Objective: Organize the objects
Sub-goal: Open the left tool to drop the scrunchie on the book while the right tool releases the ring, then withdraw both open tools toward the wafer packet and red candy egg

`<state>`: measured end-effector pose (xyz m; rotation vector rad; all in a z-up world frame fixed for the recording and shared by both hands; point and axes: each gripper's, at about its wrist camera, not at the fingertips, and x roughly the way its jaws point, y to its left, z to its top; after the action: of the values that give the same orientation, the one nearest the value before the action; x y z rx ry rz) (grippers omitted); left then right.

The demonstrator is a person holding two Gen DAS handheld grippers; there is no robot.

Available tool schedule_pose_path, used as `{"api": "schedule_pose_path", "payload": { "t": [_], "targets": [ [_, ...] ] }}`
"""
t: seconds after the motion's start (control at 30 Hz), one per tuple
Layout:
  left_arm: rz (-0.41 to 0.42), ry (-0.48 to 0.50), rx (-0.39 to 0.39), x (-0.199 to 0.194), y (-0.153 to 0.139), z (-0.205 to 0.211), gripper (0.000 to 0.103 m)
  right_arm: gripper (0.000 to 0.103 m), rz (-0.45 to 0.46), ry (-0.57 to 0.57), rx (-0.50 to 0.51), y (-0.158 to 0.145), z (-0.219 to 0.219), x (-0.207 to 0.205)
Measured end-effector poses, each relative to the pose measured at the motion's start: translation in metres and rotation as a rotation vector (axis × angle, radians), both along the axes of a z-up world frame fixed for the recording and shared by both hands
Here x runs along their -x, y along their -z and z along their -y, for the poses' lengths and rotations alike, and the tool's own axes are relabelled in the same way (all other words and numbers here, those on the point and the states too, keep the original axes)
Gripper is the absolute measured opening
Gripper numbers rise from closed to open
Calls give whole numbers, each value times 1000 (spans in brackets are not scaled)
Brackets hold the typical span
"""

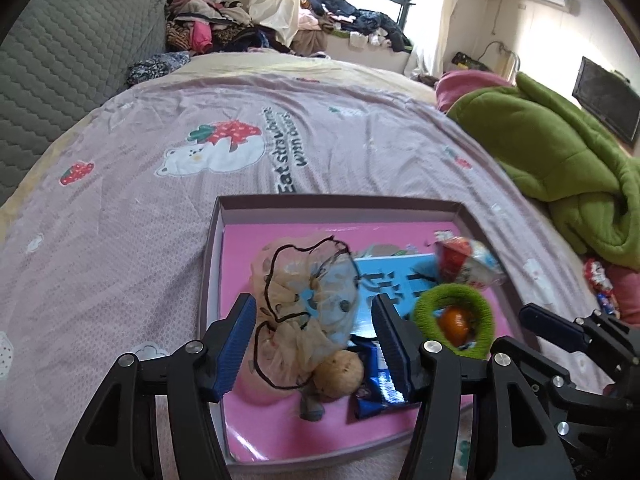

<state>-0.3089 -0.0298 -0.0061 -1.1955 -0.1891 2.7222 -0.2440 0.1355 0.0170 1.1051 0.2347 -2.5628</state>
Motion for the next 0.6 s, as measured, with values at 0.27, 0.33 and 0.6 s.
{"api": "schedule_pose_path", "payload": {
  "t": [0.27, 0.33, 0.6],
  "targets": [
    [-33, -12, 18, -43, -26, -11, 64, 36, -44, 10, -3, -35, -11, -27],
    [-53, -18, 13, -60, -35, -13, 64, 36, -49, 20, -6, -39, -14, -33],
    [-75, -42, 14, -108, -66, -18, 64, 46, -50, 29, 27, -59, -21, -65]
  ]
}}
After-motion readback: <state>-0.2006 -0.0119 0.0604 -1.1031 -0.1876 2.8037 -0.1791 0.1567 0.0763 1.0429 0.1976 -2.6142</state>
